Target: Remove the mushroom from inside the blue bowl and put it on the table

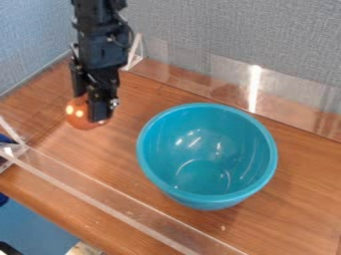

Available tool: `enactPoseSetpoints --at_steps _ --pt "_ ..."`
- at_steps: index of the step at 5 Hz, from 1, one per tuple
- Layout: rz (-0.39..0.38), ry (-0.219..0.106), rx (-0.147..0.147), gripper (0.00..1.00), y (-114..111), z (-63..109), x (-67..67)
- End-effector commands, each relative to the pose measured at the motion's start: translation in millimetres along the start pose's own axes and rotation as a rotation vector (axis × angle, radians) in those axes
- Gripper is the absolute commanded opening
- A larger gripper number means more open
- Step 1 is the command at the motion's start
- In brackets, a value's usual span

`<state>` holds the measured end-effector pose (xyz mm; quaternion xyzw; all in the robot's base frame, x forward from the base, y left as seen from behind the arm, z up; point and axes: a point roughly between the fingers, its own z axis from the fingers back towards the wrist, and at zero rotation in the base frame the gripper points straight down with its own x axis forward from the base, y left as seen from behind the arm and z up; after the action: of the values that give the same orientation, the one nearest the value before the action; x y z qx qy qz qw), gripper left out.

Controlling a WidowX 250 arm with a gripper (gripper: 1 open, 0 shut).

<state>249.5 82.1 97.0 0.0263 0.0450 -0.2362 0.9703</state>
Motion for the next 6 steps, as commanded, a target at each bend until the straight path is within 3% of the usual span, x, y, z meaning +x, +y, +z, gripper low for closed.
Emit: enactPoseSetpoints --at_steps 1,2,3,4,6 --pt "-0.058 -0.016 0.02 0.0 1.9 -9.3 5.1" --pt "-0.058 -0.015 0.018 1.0 5.6 -12.6 6.8" --pt "-0.089 -0.018 0.023 1.0 13.1 -7.8 0.7" --pt "-0.136 -0.013 0.027 1.0 18.0 -16.3 -1.3" --pt "-0.144 -0.005 0.026 1.0 29.3 -39.2 2.1"
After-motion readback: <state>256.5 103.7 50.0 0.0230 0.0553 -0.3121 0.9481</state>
